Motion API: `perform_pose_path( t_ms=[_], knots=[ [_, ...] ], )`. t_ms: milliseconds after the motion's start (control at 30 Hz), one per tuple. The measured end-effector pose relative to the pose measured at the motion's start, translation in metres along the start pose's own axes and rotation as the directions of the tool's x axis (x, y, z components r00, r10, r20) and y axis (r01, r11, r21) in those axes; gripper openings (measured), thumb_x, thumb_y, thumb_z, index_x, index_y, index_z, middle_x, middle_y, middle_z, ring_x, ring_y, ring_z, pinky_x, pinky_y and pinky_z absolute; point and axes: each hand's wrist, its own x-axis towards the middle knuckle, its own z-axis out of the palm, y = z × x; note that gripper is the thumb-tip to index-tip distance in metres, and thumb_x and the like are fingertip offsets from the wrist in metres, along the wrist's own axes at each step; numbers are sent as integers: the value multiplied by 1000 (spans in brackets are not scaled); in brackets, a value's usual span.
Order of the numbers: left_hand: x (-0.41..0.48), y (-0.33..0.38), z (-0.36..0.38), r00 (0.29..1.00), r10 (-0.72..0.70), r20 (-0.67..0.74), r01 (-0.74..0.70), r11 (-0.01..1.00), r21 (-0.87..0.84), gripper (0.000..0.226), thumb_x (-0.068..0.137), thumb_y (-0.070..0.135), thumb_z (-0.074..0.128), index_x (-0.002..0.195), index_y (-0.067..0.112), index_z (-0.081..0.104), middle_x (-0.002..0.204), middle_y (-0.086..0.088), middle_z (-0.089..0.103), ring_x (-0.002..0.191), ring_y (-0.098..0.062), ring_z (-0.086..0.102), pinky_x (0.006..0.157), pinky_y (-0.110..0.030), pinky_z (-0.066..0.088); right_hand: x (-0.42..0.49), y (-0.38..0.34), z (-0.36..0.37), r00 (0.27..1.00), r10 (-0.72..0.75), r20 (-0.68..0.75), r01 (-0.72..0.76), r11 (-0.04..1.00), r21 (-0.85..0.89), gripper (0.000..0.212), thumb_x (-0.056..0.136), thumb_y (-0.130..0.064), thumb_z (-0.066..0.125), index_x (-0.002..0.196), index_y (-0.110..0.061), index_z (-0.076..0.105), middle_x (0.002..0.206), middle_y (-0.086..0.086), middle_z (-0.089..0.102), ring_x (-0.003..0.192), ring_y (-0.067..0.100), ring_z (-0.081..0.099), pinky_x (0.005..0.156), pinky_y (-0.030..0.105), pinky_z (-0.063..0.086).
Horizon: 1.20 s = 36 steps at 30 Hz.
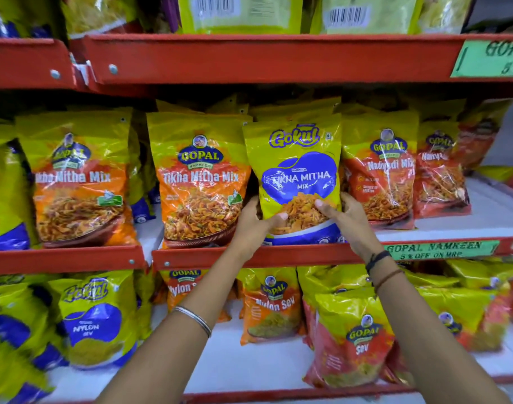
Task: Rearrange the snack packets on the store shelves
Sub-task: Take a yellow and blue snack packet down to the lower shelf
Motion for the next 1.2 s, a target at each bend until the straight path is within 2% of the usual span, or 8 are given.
perform_pose_path(
  t_ms=[133,300,467,733,900,1067,1133,1200],
  knots=[
    [-7,5,-8,995,86,-47,-85,996,12,54,72,6,76,119,20,55,119,-6,67,107,-20,64,91,-38,53,-14,-5,4,992,-112,-51,114,992,50,32,81,-17,71,111,-23,60,111,3,69,103,18,66,89,36,53],
    [-24,43,-24,977,192,-95,-195,981,-14,54,69,-6,74,116,13,54,109,-5,67,94,-10,67,85,-27,55,-32,-44,18,962,-235,-141,258,951,172,40,77,-7,73,110,-25,58,109,-1,68,101,10,66,87,32,54],
    [-65,64,-54,967,244,-71,-246,969,-24,57,69,3,76,119,15,53,118,-11,66,107,-25,66,91,-38,55,-69,-80,38,946,-281,-159,309,931,193,40,75,-9,75,111,-17,58,106,-2,69,96,9,67,82,25,55],
    [-149,-1,-110,988,69,-138,-60,996,66,55,58,12,82,104,30,59,103,3,70,94,-11,68,85,-36,56,-149,-36,102,997,-56,-53,69,958,280,48,66,-16,82,109,-12,62,105,8,72,93,16,68,81,35,56],
    [-182,-85,-146,986,-66,-154,100,969,225,76,51,46,87,119,33,56,119,-12,64,110,-29,62,92,-50,53,-190,16,150,993,119,23,-121,952,280,47,62,-5,84,100,-22,63,100,-3,74,91,13,68,79,36,54],
    [-219,-121,-157,982,-118,-150,149,963,223,75,62,15,78,128,23,44,107,39,62,100,15,58,83,-12,49,-216,66,188,970,237,57,-243,934,263,53,57,-10,83,104,-26,64,103,-8,75,97,15,68,80,32,56],
    [-225,-136,-163,972,-160,-172,202,942,266,73,64,20,77,120,49,41,107,40,61,101,10,59,86,-23,51,-220,85,201,957,287,52,-291,926,239,51,59,-7,82,103,-25,64,105,-3,73,96,16,68,81,32,56],
    [-225,-158,-168,949,-238,-205,290,916,277,65,62,37,75,115,54,42,115,17,64,106,-14,63,88,-37,53,-221,102,212,945,322,52,-326,926,190,51,60,-9,83,106,-21,63,109,5,71,99,21,67,83,38,55]
  ],
)
